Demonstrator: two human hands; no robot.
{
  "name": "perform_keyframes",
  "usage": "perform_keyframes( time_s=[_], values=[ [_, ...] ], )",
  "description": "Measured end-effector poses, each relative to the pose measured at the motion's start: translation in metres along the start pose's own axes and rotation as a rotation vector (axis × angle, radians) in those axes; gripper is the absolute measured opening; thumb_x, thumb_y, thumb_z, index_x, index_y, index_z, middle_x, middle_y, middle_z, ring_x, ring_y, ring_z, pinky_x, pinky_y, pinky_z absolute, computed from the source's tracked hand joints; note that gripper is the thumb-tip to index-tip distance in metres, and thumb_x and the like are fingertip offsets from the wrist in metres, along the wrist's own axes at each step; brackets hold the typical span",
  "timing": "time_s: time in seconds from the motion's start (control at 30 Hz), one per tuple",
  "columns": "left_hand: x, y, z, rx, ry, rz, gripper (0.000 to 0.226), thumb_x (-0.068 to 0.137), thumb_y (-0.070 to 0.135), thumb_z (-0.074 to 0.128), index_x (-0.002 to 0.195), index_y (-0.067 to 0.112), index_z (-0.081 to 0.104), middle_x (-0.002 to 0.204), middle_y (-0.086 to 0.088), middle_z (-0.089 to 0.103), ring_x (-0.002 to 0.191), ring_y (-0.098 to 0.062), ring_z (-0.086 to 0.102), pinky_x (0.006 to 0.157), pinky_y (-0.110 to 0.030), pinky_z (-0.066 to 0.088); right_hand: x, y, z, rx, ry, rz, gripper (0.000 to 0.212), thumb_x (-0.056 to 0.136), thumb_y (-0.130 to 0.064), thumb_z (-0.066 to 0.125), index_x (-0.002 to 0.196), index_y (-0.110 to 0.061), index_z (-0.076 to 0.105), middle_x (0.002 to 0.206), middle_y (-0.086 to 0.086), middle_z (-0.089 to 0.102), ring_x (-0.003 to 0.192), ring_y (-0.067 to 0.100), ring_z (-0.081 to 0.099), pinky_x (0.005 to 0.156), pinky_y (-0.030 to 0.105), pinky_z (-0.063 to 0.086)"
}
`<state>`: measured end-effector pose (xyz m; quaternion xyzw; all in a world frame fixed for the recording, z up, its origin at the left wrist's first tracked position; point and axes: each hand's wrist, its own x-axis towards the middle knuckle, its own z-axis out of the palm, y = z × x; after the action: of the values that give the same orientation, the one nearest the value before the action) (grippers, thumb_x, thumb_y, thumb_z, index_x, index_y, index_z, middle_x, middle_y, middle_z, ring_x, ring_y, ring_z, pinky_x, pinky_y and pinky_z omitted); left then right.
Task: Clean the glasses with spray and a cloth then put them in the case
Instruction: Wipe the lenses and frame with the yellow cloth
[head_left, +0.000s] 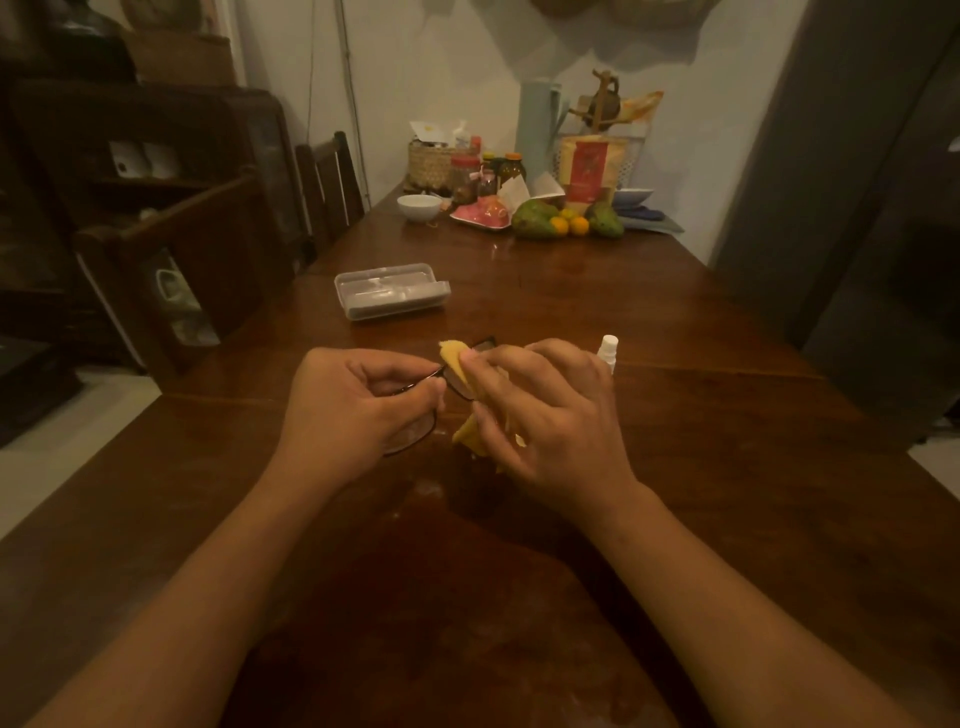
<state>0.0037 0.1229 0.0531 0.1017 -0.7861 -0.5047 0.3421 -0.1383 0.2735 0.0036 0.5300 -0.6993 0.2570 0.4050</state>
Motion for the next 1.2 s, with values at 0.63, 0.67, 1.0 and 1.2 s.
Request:
perform_keyframes(
  time_s=[0.63,0.67,1.0,1.2],
  values=[
    [-0.002,0.004,0.004,-0.025,-0.005,-0.044,0.024,0.082,0.007,0.079,0.08,0.031,0.08,0.07,0.003,0.078,0.066,-0.011,0.075,0.057,-0.017,0.055,0.001,0.016,-0.008,-0.029,0.074,0.043,0.032,0.094,-0.027,0.064,0.124,-0.022,0.071,0.119,-0.002,0.07,0.112,0.022,0.052,0.083,0.042,0.038],
    [-0.002,0.004,0.005,-0.017,-0.006,-0.045,0.023,0.082,0.007,0.078,0.081,0.03,0.079,0.07,0.004,0.078,0.066,-0.012,0.075,0.057,-0.017,0.056,0.001,0.017,-0.008,-0.027,0.076,0.072,0.031,0.094,-0.026,0.062,0.124,-0.021,0.071,0.119,-0.001,0.07,0.112,0.022,0.051,0.082,0.042,0.038],
    [-0.001,0.005,0.003,-0.062,0.001,-0.068,0.025,0.083,0.005,0.078,0.079,0.03,0.079,0.069,0.002,0.078,0.064,-0.009,0.074,0.056,-0.014,0.055,-0.003,0.021,-0.005,0.112,0.056,-0.085,0.033,0.091,-0.017,0.072,0.124,-0.023,0.071,0.119,-0.001,0.072,0.098,0.023,0.057,0.071,0.042,0.044],
    [0.001,0.004,0.0,-0.058,0.018,-0.056,0.022,0.082,0.011,0.079,0.08,0.032,0.08,0.072,0.002,0.078,0.069,-0.013,0.076,0.061,-0.017,0.056,-0.003,0.013,-0.001,0.125,0.058,-0.096,0.037,0.095,-0.023,0.065,0.133,-0.024,0.063,0.128,-0.002,0.067,0.11,0.022,0.052,0.079,0.045,0.045]
  ],
)
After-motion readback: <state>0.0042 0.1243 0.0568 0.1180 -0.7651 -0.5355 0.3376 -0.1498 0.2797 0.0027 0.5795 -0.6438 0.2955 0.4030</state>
